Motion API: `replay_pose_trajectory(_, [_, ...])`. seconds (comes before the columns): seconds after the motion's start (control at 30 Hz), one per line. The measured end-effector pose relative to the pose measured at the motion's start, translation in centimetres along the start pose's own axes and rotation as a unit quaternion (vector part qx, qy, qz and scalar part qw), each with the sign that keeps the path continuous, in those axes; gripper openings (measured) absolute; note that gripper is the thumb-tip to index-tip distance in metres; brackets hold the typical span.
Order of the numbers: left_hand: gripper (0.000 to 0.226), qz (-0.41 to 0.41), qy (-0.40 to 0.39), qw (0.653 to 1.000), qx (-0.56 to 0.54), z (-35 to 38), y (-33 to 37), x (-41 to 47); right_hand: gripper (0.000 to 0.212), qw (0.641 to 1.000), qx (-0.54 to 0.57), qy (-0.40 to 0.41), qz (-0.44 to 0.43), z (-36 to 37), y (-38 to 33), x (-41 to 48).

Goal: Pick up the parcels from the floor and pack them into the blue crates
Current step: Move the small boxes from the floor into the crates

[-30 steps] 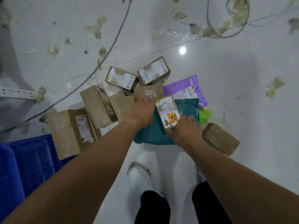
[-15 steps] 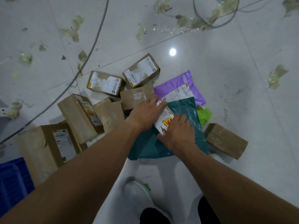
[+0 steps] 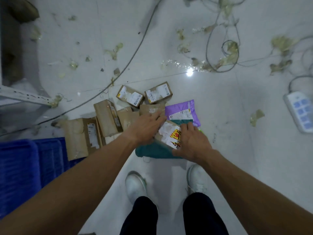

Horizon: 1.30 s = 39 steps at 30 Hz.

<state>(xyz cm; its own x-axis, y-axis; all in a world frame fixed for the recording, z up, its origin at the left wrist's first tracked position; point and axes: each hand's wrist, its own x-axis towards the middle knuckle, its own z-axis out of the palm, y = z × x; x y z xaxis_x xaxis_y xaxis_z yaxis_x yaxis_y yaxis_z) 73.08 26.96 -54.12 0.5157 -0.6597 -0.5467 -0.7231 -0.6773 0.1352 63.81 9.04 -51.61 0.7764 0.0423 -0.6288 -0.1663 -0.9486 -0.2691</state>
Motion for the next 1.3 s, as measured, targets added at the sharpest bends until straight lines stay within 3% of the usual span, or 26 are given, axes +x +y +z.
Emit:
replay_pose_trajectory(0.37, [0.095,-0.157,0.038,0.983,-0.088,-18.7,6.9,-19.5,0.093,0.978,-0.088,0.006,-0.188,-19.4,-6.8,-15.8])
replay_pose_trajectory(0.57, [0.084,-0.281,0.077,0.944,-0.153,-26.0,9.4,-30.6,0.095,0.949,-0.156,0.036,-0.272,-26.1,-13.6,-22.6])
replay_pose_trajectory(0.93, [0.082,-0.448,0.184,0.862,-0.147,-27.6,9.7,-49.1,0.090,0.860,-0.279,0.087,-0.419,-29.5,-29.2,-31.1])
replay_pose_trajectory(1.3, [0.084,-0.544,0.250,0.779,-0.186,-21.6,8.5,-68.6,0.089,0.790,-0.331,0.105,-0.505,-23.5,-47.1,-39.9])
